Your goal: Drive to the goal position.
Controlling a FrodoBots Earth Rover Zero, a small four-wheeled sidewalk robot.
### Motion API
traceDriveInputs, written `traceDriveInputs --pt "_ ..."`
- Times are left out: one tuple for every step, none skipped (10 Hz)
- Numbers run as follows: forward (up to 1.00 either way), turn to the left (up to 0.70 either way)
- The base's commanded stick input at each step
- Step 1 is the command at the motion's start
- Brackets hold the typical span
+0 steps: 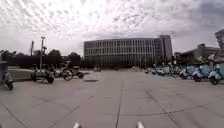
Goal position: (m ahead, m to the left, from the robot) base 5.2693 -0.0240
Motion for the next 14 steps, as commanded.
traceDriveInputs --pt "0.7 -0.04" --pt "0.7 -0.09" --pt "0.7 -0.14" --pt "0.7 -0.14" --pt "0.7 -0.14" --pt "0.7 -0.14" --pt "0.7 -0.14" --pt "0.68 -0.06" --pt "0.31 -0.02" --pt "0.02 0.0" --pt "0.0 0.0" --pt "0.0 0.0" --pt "0.0 0.0" --pt "0.0 0.0"
